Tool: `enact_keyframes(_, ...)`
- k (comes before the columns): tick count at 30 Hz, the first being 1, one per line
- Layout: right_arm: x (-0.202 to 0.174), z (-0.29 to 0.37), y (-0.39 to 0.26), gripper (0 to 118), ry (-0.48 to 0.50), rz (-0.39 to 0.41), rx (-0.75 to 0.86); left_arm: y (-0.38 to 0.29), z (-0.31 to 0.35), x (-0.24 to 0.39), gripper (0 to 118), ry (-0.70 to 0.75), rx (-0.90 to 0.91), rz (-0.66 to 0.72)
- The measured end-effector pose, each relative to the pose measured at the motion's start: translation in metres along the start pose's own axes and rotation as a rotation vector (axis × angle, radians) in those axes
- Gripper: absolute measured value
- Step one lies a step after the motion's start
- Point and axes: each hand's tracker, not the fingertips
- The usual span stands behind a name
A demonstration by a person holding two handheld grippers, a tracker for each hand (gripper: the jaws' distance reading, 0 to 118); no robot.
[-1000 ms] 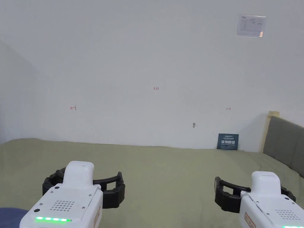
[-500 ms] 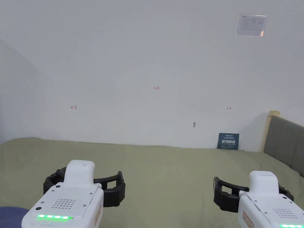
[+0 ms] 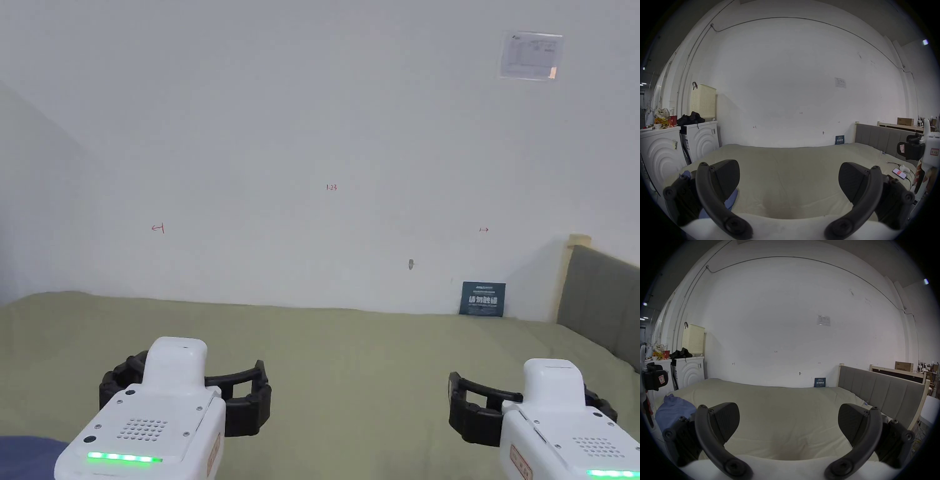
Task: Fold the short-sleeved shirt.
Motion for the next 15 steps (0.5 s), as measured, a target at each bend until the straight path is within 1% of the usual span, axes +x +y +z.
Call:
enact_keyframes(4,0.0022,-0.0005,0.0005,118,0.002,-0.024,-0.003,0.0008,0.0022,-0.0006,118,0.004,0.023,0.007)
enact_keyframes(7,0.003,-0.0007,0.0012,118,-0.007,-0.025,0.005,0.0015,0.0024,-0.0011,118,-0.011,0.025,0.014)
enact_keyframes(15,-0.0005,0.0006,0.0023,118,-0.002,0.01,0.02,0.0022,-0.0003,0.0004,118,-0.016,0.026,0.024)
